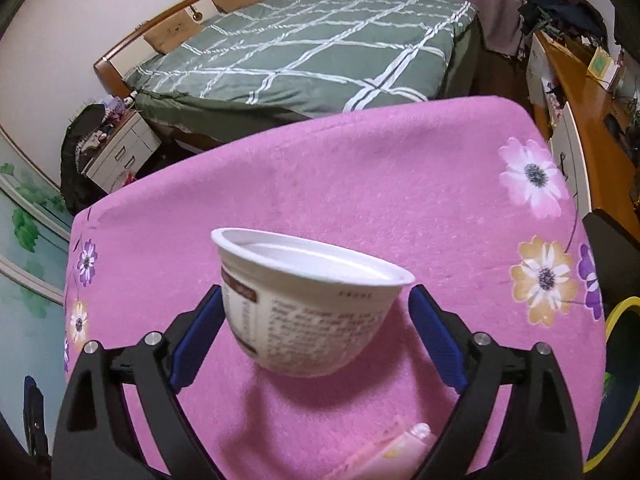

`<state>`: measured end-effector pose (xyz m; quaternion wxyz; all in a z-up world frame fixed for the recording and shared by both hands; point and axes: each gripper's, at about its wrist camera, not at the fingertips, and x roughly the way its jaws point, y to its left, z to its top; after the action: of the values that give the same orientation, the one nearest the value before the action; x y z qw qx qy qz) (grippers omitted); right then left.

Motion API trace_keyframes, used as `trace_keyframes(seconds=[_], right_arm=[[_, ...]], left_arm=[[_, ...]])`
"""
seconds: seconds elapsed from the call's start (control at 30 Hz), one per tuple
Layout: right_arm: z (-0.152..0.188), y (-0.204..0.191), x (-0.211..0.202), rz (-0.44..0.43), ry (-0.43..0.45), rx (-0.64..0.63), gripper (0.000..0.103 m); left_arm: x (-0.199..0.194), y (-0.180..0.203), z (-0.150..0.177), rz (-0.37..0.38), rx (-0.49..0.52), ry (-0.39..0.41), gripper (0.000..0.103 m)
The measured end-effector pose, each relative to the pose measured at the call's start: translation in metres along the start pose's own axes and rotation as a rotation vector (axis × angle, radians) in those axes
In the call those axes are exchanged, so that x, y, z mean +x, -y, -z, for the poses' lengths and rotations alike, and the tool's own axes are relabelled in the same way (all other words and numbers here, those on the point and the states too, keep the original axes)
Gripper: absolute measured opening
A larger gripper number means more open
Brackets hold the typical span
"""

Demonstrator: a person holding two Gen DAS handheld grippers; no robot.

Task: Collect trash
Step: 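Carry the yogurt cup over the yellow bin and open the right gripper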

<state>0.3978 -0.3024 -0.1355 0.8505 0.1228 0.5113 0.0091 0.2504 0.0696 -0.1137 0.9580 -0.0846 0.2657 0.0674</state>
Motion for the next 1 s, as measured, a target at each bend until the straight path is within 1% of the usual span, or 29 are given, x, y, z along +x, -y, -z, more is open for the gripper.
trace_keyframes(seconds=[0.1, 0.13, 0.17, 0.3, 0.47, 0.57, 0.63, 0.7, 0.77, 0.87, 1.0], right_arm=[[-0.001, 0.006, 0.006, -0.025, -0.011, 0.022, 0.087], [-0.001, 0.009, 0.006, -0.047, 0.000, 0.045, 0.080], [0.000, 0.012, 0.006, -0.052, 0.006, 0.054, 0.077], [0.008, 0.008, -0.003, -0.052, 0.055, 0.021, 0.077], [0.024, 0.010, -0.032, -0.093, 0.125, -0.018, 0.077], [0.043, 0.023, -0.063, -0.117, 0.185, -0.043, 0.077], [0.053, 0.037, -0.080, -0.107, 0.233, -0.041, 0.077], [0.064, 0.049, -0.092, -0.078, 0.275, -0.029, 0.077], [0.079, 0.074, -0.105, -0.048, 0.317, 0.012, 0.077], [0.099, 0.104, -0.121, 0.002, 0.348, 0.066, 0.077], [0.115, 0.147, -0.138, 0.079, 0.364, 0.131, 0.077]], left_arm=[[-0.001, 0.001, 0.001, 0.000, 0.002, -0.001, 0.098], [-0.002, 0.001, 0.000, 0.000, 0.002, -0.001, 0.098], [-0.002, 0.001, 0.000, 0.000, 0.003, -0.001, 0.098], [-0.001, 0.001, 0.001, 0.001, 0.003, -0.007, 0.098], [0.000, 0.003, 0.002, -0.003, 0.010, -0.009, 0.098], [0.000, 0.003, 0.002, -0.005, 0.012, -0.012, 0.098], [0.000, 0.004, 0.002, -0.005, 0.016, -0.013, 0.098], [0.000, 0.005, 0.003, -0.006, 0.024, -0.013, 0.098], [0.000, 0.006, 0.003, -0.007, 0.028, -0.013, 0.098], [-0.001, 0.007, 0.004, -0.005, 0.030, -0.010, 0.098], [-0.001, 0.008, 0.003, -0.006, 0.035, -0.009, 0.098]])
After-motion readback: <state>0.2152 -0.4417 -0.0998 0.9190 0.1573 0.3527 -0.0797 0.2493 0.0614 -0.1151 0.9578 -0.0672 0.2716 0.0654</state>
